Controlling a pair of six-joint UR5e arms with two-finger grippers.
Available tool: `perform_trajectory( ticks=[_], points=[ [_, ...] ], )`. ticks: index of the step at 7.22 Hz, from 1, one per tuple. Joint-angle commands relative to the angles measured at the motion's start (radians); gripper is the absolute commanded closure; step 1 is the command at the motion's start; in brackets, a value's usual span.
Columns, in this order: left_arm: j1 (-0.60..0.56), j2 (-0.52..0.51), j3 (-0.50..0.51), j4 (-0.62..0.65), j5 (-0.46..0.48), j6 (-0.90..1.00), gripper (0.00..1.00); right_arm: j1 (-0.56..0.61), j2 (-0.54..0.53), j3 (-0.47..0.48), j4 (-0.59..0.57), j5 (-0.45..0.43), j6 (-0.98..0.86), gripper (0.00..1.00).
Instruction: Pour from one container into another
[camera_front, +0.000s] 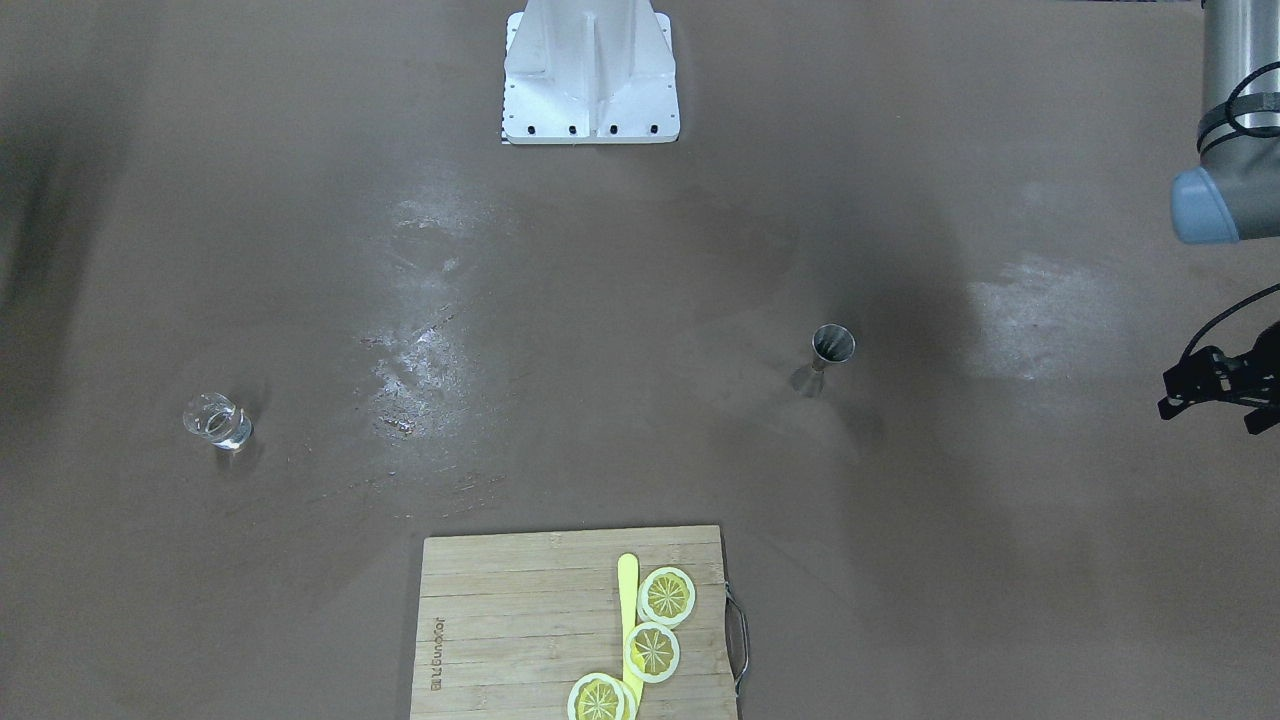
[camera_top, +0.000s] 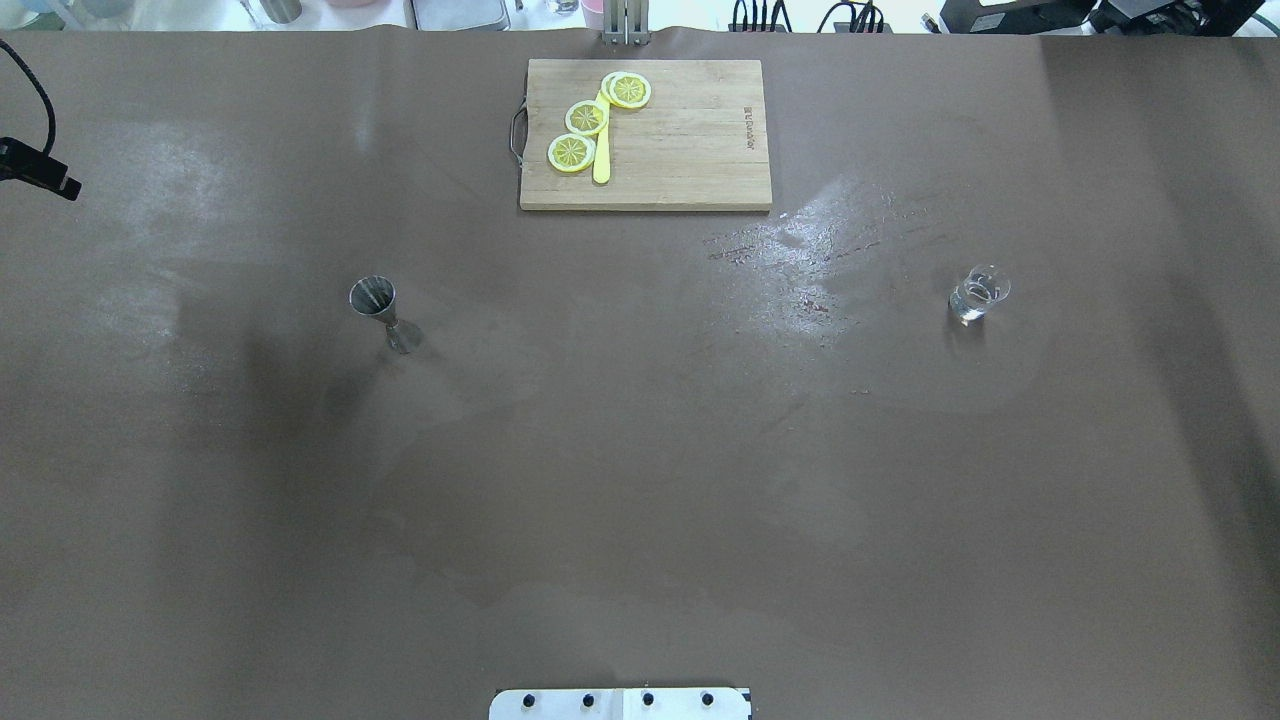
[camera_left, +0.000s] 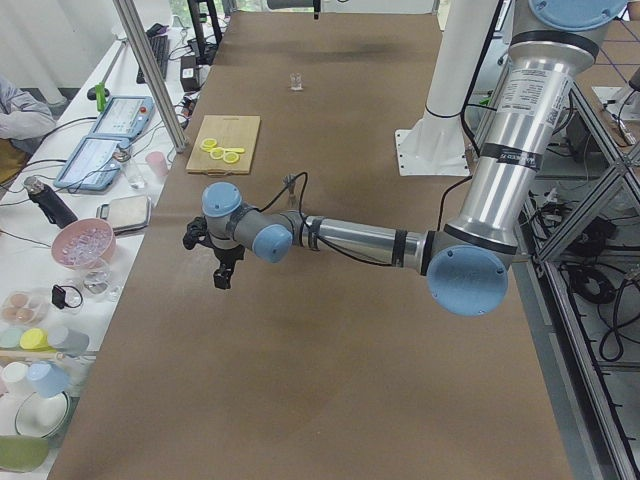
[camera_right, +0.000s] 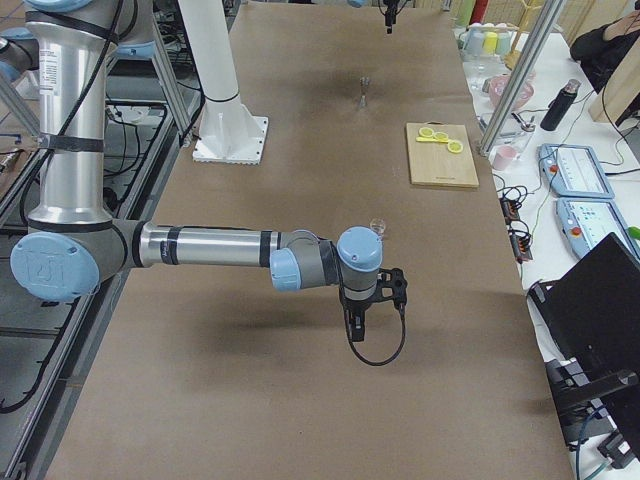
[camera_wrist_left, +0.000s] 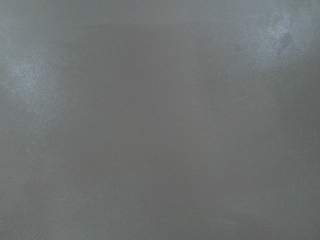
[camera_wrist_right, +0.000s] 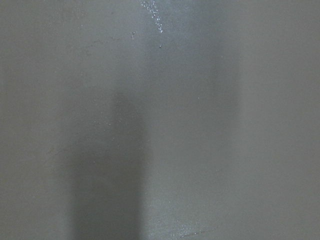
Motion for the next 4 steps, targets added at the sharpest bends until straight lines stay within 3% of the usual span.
perform_trajectory(
  ticks=[1,3,4],
  points=[
    [0.002,0.061,-0.043,-0.247,0.001,-0.004,0.01,0.0,-0.004,-0.004,-0.001,0.009,0.0,0.0],
    [0.023,0.097,-0.132,-0.286,-0.006,0.001,0.01,0.0,-0.005,-0.005,-0.001,0.014,0.0,0.0],
    [0.093,0.178,-0.258,-0.297,0.003,0.004,0.01,0.0,-0.005,-0.005,-0.001,0.015,0.0,0.0]
  ],
)
